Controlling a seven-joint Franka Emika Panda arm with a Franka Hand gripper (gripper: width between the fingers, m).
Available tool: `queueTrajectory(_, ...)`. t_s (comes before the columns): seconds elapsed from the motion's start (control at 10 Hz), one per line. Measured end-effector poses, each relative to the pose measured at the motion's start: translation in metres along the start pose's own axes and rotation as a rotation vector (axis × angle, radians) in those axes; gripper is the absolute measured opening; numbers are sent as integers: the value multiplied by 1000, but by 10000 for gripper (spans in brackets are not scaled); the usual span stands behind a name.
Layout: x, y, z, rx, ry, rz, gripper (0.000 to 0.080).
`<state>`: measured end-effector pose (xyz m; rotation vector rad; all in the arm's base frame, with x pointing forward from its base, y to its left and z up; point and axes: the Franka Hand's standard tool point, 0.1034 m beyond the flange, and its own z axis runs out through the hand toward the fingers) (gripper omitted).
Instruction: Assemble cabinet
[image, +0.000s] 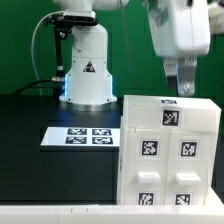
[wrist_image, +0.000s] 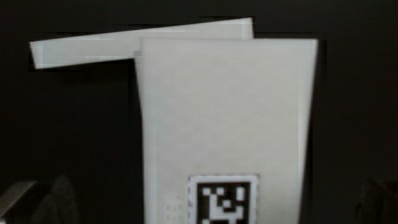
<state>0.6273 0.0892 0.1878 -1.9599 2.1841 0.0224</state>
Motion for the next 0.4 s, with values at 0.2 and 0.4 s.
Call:
queueTrajectory(0.2,-1,-1,-4,6,-3,-7,798)
queueTrajectory(0.4,-1,-1,-2,4,-2,-9,796)
